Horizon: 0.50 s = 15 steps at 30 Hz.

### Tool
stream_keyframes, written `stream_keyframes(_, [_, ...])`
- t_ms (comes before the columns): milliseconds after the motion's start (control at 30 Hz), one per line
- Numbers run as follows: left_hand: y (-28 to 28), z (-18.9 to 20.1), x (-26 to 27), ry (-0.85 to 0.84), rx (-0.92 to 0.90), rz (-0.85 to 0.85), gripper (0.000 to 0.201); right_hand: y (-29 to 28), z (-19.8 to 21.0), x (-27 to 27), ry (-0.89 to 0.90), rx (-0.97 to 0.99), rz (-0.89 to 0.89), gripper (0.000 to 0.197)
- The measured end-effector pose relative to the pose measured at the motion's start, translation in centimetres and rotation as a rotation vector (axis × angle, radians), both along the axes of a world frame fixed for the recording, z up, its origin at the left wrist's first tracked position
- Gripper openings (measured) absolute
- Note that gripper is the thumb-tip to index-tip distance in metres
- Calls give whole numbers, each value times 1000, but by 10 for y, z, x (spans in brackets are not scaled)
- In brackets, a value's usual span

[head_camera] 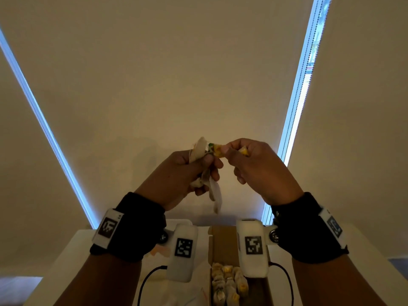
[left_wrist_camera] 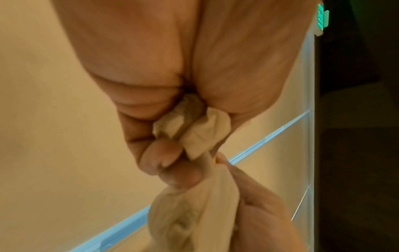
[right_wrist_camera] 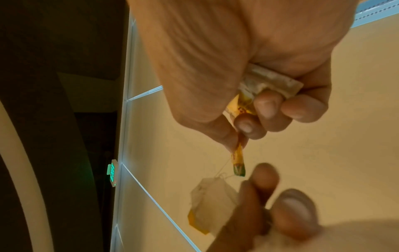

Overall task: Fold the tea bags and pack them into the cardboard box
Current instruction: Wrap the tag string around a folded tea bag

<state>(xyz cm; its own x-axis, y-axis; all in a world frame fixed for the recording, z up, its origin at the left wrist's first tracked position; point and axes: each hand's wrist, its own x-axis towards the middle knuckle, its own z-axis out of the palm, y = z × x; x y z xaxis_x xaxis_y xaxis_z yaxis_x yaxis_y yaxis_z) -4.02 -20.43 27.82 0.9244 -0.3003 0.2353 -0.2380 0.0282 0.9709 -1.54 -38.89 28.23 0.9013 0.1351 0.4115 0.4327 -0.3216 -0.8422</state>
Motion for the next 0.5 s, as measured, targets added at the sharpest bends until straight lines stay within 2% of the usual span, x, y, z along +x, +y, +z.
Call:
stream_keyframes(133, [2,3,4,71,-112,15,29,-3,-1,-4,114,-27,100,27])
stream_keyframes(267, [2,6,5,157,-232,5,19,-7,-6,-7,245,-82,303,50])
stream_keyframes(400, [4,6,6,175,-342,-92,7,-7,-12,-6,220,-165,364,51])
stream_keyframes(500, [7,2,10,155,-316,-115,15,-9,-14,-3,219,-115,351,49])
